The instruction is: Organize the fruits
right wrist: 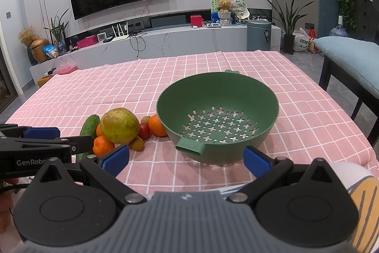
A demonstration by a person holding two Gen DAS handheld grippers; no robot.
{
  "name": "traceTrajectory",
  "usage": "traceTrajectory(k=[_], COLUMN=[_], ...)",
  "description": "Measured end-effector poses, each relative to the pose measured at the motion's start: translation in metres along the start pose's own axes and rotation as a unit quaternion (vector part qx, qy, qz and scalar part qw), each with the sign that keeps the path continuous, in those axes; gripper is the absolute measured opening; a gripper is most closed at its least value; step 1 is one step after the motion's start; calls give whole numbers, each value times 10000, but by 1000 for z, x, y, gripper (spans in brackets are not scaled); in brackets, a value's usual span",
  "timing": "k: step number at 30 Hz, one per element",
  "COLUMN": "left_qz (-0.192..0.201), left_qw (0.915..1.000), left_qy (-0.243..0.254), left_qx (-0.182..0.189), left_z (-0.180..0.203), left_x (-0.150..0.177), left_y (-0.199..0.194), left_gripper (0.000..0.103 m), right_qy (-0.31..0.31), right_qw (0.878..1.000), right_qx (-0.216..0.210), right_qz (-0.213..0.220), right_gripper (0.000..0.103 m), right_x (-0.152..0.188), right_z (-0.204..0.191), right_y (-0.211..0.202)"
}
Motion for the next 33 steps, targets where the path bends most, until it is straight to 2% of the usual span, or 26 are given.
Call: traceTrajectory(k=[33], left_qz=[-99], left_qw=[9998], left_qy=[-146], left_qx=[109], left_z=[-3], left_x=[-1], left_y=[3], left_gripper=[80], right_qy=[-152], right_qw=[9998], right_qx=[72], right_qz=[-133], right_gripper=[98], right_x=[5], right_z=[-1], right_y=[5])
Point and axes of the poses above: each gripper's, at about its wrist camera, not at the fingertips, and y roughly the way its jaws point, z to its right, x to its underside, the point moved 8 cm from there along y, roughly the way its jaws point, and after that the axes turned 9 degrees about -y, right-handed, at the moved point
